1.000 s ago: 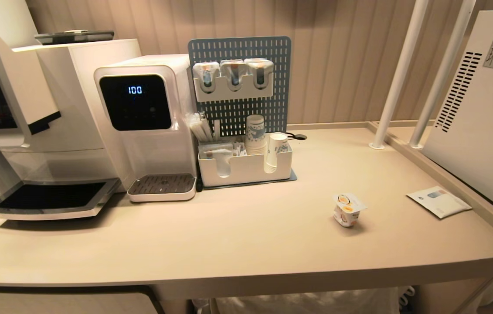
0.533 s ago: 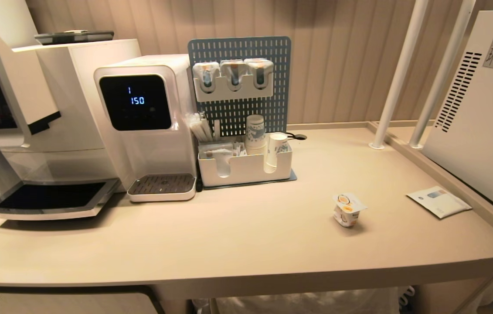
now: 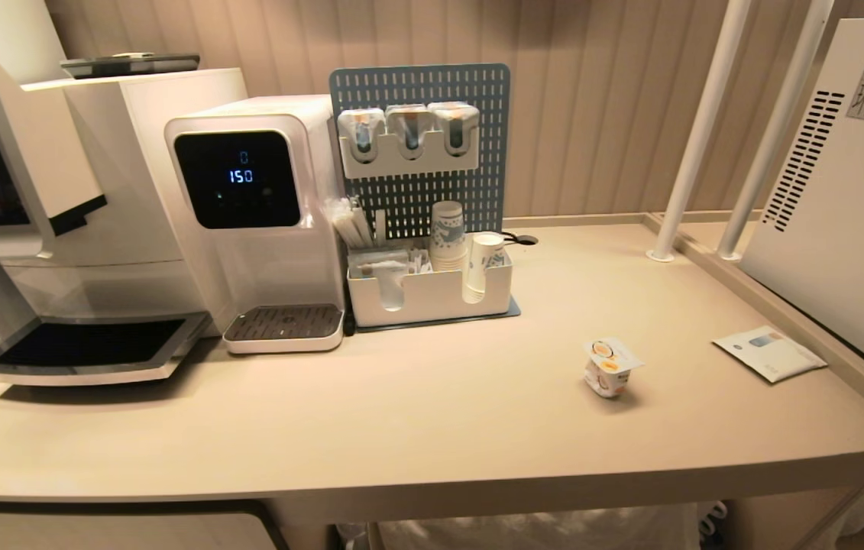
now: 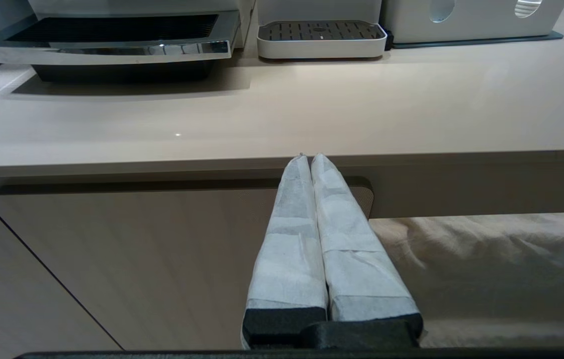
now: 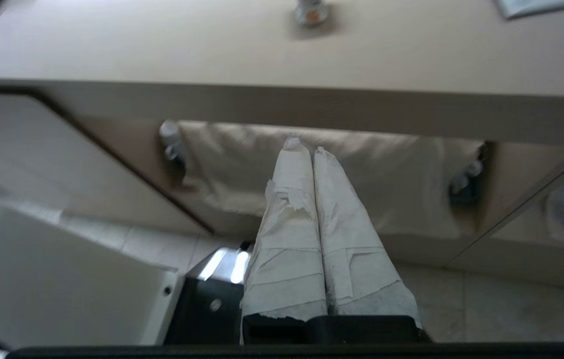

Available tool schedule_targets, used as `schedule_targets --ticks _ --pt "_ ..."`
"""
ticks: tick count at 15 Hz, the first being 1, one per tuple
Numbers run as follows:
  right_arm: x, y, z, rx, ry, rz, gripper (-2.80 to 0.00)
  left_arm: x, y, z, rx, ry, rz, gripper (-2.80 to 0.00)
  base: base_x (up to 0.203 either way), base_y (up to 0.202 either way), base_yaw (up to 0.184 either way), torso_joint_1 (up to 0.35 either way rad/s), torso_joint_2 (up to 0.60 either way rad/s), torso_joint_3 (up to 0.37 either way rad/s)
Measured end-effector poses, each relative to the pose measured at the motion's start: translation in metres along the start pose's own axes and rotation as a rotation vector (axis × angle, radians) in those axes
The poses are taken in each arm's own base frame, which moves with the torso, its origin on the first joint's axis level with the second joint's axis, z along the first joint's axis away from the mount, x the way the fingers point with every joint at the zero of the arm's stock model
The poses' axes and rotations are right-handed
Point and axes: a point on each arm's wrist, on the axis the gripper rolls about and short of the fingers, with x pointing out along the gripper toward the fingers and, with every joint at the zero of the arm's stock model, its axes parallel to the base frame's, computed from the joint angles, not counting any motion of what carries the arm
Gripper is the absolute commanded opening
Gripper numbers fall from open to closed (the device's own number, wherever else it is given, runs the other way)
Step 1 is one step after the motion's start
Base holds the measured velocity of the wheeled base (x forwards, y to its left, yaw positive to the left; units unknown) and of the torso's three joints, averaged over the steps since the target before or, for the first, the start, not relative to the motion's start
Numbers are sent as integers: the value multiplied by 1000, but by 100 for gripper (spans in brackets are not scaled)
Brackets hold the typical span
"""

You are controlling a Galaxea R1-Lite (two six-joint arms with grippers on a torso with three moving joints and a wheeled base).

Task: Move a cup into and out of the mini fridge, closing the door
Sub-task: Put the yoghurt in the freezer

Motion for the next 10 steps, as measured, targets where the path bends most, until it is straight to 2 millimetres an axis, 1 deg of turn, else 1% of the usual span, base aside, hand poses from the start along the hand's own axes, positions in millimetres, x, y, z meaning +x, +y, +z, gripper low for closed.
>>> schedule_targets --ticks 2,5,7,10 --pt "10 -1 9 45 93 61 -280 0 0 0 0 0 0 -280 0 0 0 0 0 0" --pt "35 -6 22 113 213 119 -280 0 0 0 0 0 0 -280 0 0 0 0 0 0" --pt "57 -11 33 147 277 163 -280 0 0 0 0 0 0 -280 0 0 0 0 0 0" --pt "98 -22 51 157 291 177 -280 0 0 0 0 0 0 -280 0 0 0 0 0 0"
